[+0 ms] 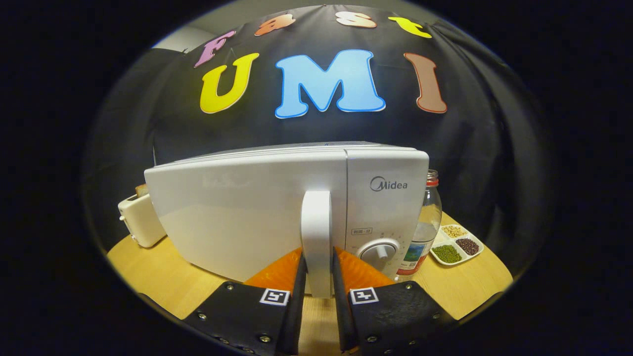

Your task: Open the microwave, put the food inside, and close the microwave door.

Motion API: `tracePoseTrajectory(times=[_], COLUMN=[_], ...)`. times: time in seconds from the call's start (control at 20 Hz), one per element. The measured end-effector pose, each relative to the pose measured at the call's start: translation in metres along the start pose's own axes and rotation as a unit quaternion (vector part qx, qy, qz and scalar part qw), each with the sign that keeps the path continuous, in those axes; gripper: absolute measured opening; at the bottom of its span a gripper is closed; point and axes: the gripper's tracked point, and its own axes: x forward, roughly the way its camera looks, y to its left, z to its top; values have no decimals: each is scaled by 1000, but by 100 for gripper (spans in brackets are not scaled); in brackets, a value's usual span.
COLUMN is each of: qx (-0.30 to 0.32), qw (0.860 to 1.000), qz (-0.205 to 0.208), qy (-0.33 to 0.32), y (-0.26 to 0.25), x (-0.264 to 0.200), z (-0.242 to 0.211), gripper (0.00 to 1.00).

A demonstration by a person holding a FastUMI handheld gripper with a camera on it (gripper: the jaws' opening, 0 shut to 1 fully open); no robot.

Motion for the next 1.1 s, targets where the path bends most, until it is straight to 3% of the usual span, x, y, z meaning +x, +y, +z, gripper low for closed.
tracePoseTrajectory(times=[0.05, 0.2, 0.3, 0.35, 0.55, 0.75, 1.1], qx=[2, -2, -4, -4, -4, -41, -26], qw=[1000, 1000, 1000, 1000, 1000, 999, 999], qz=[-3, 2, 9, 9, 6, 17, 37], qy=[0, 6, 7, 9, 18, 3, 25], y=[0, 3, 4, 2, 4, 15, 33], x=[0, -2, -5, -2, -7, -40, -78], z=[-1, -1, 0, -2, -4, -14, -26], gripper=[30, 16, 16, 9, 9, 9, 9])
